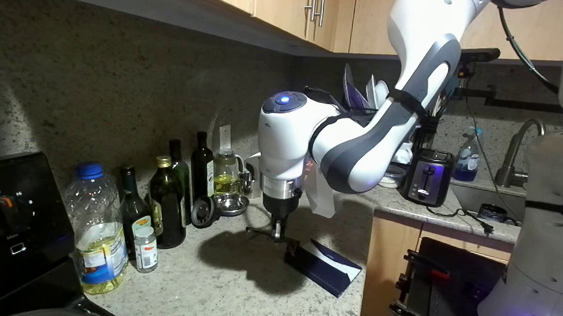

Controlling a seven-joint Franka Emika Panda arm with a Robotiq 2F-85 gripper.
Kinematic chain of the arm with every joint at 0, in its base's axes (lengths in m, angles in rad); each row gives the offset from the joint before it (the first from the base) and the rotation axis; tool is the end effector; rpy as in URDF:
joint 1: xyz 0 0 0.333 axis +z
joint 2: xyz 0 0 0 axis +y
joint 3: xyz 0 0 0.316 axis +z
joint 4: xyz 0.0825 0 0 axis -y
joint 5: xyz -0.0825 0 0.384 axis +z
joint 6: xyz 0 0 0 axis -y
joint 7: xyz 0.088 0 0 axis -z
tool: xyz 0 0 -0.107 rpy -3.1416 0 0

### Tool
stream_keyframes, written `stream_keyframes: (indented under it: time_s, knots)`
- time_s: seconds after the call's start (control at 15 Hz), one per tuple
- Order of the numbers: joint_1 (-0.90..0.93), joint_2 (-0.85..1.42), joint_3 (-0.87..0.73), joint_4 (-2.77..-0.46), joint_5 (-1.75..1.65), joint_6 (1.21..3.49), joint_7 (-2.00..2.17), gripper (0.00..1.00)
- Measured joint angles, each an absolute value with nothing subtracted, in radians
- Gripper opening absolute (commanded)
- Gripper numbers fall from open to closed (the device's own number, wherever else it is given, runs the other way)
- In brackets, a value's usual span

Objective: Take the eyeglasses out of its case and put them on the counter

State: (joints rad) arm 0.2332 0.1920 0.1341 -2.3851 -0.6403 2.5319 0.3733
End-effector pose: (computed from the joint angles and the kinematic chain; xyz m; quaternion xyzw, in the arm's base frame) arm 0.4619 0.1860 0.2362 0.9522 0.2581 0.0425 0.1577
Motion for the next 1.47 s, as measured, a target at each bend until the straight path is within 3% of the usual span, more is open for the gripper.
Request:
stream_keyframes:
  time_s: [0.13, 0.4, 0.47, 1.47]
  knots:
    - [0.240, 0.200, 0.131, -2.374, -0.647, 2.519, 0.382, 0.07]
    - [0.240, 0.203, 0.131, -2.373, -0.646, 2.519, 0.381, 0.07]
    - [0.240, 0.203, 0.131, -2.373, -0.646, 2.519, 0.381, 0.02]
    - [0.359, 0.200, 0.162, -2.357, -0.787, 2.351, 0.657, 0.02]
